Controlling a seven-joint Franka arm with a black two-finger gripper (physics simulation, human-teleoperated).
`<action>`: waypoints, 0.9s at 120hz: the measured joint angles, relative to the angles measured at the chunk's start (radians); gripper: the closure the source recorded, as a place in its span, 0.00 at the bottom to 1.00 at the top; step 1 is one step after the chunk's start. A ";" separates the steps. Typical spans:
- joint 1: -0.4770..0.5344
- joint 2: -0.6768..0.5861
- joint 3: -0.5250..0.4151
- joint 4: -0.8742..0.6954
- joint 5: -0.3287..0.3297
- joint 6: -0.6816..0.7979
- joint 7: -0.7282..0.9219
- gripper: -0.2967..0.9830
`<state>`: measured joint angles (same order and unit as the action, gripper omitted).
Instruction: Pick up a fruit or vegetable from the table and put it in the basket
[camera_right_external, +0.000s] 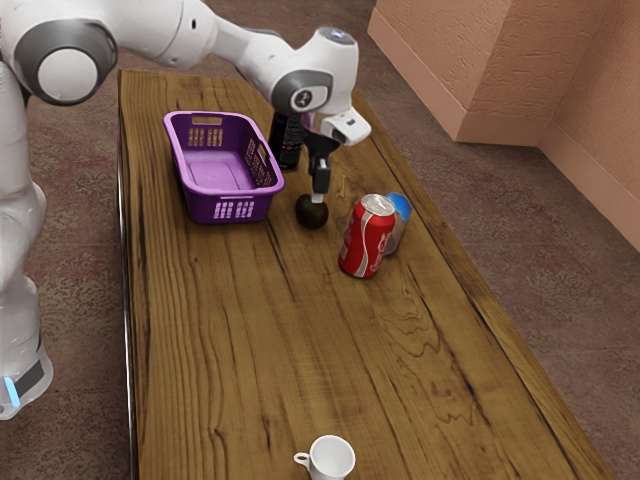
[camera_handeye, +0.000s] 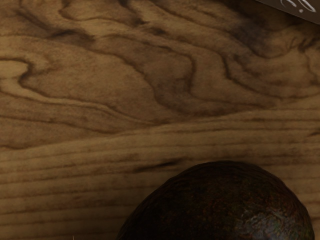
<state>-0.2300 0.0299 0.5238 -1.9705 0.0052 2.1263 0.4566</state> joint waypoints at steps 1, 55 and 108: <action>-0.001 0.001 0.000 0.000 0.000 0.000 0.000 0.23; -0.009 0.012 0.000 -0.012 -0.002 0.018 0.008 0.23; -0.008 0.030 -0.001 -0.024 -0.006 0.036 0.012 0.23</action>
<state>-0.2376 0.0603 0.5231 -1.9944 -0.0004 2.1621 0.4684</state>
